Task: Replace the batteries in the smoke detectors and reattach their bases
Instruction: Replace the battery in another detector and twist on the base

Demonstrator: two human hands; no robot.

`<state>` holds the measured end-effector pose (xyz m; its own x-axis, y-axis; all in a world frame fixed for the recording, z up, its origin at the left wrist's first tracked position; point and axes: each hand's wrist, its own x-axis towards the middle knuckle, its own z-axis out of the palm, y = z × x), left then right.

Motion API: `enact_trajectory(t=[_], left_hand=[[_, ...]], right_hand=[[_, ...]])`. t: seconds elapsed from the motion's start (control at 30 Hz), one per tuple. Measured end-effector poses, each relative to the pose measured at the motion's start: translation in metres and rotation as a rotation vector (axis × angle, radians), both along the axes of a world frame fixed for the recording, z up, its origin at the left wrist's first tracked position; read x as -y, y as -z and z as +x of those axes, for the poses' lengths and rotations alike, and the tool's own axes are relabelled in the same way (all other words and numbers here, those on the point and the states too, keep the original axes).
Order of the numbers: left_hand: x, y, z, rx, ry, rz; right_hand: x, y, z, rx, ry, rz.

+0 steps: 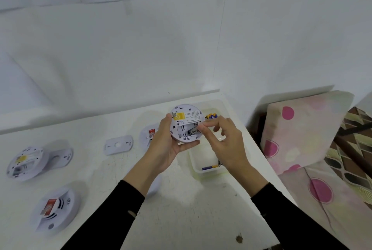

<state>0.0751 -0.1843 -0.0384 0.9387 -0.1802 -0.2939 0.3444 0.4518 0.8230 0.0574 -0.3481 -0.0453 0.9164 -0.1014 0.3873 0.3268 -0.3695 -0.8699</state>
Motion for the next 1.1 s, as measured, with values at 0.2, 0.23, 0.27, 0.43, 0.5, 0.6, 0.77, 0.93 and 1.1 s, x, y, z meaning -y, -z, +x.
enact_trajectory(t=[0.2,0.23,0.27,0.43,0.5,0.6,0.77,0.93,1.1], left_hand=[[-0.001,-0.003,-0.001,-0.028,0.018,-0.013],[-0.002,-0.003,-0.001,-0.032,0.021,-0.021],[-0.002,-0.003,-0.001,-0.038,0.023,-0.033],[-0.005,-0.005,-0.001,-0.059,0.035,-0.054],[-0.004,-0.006,-0.001,-0.072,0.024,-0.063],[-0.003,-0.005,0.0,-0.063,0.017,-0.062],[-0.003,0.0,0.0,-0.056,0.035,-0.021],[0.003,0.003,0.0,-0.079,0.025,-0.02],[-0.001,0.003,0.008,-0.082,-0.006,-0.027]], right_hand=[[0.002,0.006,0.008,0.091,-0.062,-0.103],[0.002,0.008,0.008,0.104,-0.066,-0.109],[0.001,0.01,0.008,0.126,-0.067,-0.114],[-0.002,0.015,0.01,0.273,-0.072,-0.211],[-0.002,0.015,0.012,0.324,-0.063,-0.263],[0.0,0.016,0.017,0.395,-0.034,-0.391],[0.005,0.019,0.02,0.503,-0.024,-0.637],[0.015,0.003,0.023,0.196,-0.14,-0.27],[0.047,0.01,0.032,-0.353,0.1,-0.474]])
